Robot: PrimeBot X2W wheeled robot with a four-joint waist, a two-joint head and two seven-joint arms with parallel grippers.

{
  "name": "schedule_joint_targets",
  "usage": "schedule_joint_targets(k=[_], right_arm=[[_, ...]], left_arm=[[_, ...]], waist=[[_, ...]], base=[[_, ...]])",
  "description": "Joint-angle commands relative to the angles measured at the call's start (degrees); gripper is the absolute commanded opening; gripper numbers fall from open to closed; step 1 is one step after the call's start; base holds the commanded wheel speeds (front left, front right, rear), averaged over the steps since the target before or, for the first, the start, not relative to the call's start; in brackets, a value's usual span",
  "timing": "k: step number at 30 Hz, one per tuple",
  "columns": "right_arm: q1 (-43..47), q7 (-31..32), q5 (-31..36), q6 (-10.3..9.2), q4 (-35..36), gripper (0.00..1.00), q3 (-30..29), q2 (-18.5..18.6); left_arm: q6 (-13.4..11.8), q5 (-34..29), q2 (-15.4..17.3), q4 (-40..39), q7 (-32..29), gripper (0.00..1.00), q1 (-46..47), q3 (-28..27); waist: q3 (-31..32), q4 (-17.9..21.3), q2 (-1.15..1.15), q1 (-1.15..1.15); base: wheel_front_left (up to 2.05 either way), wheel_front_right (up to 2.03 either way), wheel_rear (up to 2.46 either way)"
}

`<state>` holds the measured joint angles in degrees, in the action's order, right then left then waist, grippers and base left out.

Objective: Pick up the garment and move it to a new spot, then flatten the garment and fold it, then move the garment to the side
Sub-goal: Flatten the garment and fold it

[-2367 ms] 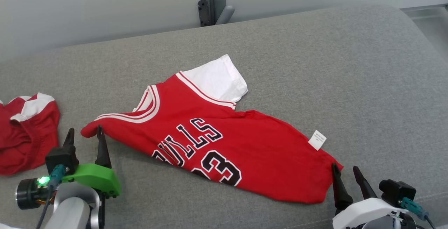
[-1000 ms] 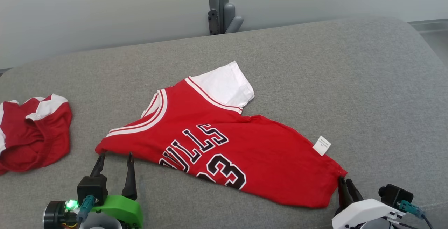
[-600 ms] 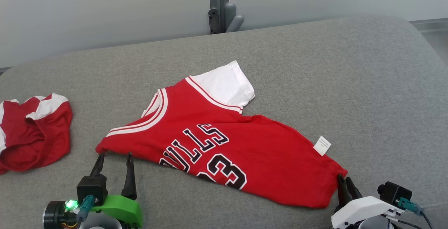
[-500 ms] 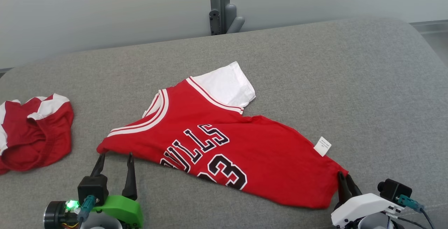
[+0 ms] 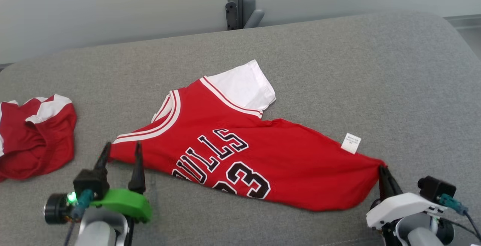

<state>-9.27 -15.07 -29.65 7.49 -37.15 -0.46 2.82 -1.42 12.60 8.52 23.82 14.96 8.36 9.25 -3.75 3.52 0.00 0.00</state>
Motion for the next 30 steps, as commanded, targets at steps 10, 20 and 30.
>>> schedule_joint_targets(k=[10,20,30], right_arm=[[-7.25,-0.29,10.09,0.0,6.95,0.0,-1.93,2.67],[-14.58,-0.28,9.94,-0.01,8.22,0.0,6.36,0.2],[-16.96,-0.28,2.89,-0.01,10.04,0.0,14.11,0.05]], left_arm=[[8.93,9.55,10.33,-1.92,-15.74,1.0,28.07,13.85],[8.86,32.56,28.77,-6.61,-35.08,1.0,60.01,52.14],[8.85,34.06,29.18,0.32,-33.53,1.0,70.65,64.13]], waist=[[-9.56,3.53,0.0,0.0],[-20.31,11.18,0.0,0.0],[-25.11,19.33,0.0,0.0]], base=[[0.0,0.0,0.0],[0.0,0.0,0.0],[0.0,0.0,0.0]])
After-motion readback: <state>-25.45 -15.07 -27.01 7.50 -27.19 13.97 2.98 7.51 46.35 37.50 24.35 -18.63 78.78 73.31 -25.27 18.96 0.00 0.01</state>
